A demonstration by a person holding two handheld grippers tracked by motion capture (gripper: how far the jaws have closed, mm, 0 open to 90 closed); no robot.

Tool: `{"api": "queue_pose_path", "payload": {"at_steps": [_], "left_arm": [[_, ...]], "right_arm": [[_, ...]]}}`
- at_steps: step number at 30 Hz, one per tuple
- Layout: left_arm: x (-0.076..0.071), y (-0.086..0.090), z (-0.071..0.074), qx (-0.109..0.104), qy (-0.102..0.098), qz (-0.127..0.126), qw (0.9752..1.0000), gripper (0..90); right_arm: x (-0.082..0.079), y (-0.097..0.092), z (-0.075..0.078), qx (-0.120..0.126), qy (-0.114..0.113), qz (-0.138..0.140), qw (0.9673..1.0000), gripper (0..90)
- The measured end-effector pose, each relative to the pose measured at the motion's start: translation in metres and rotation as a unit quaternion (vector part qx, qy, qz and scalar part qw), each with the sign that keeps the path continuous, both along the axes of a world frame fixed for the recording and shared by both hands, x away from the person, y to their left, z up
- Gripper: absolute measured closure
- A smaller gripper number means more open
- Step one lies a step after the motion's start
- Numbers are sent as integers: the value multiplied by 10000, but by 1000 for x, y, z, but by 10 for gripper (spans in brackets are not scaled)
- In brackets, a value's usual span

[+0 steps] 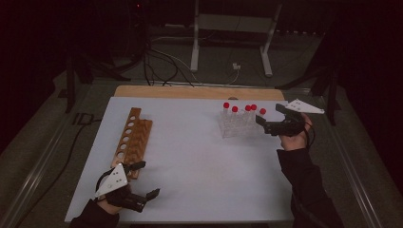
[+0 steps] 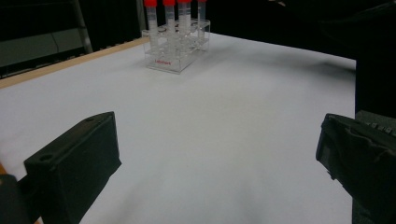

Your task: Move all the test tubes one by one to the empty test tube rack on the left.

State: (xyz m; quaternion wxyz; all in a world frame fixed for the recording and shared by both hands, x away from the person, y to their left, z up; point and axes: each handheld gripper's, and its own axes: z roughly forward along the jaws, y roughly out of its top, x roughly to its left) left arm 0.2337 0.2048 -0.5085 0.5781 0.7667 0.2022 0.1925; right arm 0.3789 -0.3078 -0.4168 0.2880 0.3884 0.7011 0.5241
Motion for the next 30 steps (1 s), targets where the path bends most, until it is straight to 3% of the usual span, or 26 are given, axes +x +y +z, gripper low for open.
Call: {"api": "queue_pose_path", "payload": {"at_steps": [14,20,28,30], "left_arm": [[0,-1,0,7,1,-14,10000,3],[0,-1,0,3,4,-23,10000,3],[0,-1,0,3,5,-29,10000,3],[0,-1,0,7,0,-30,10000,3]], "right_arm": [[27,-15,-21,177,237,-534,9981,0],[40,-18,-35,189,456,-689,9964,0],[50,-19,-47,303,673,-695,9948,73],[54,-19,-51,299,740,-701,9943,137]]}}
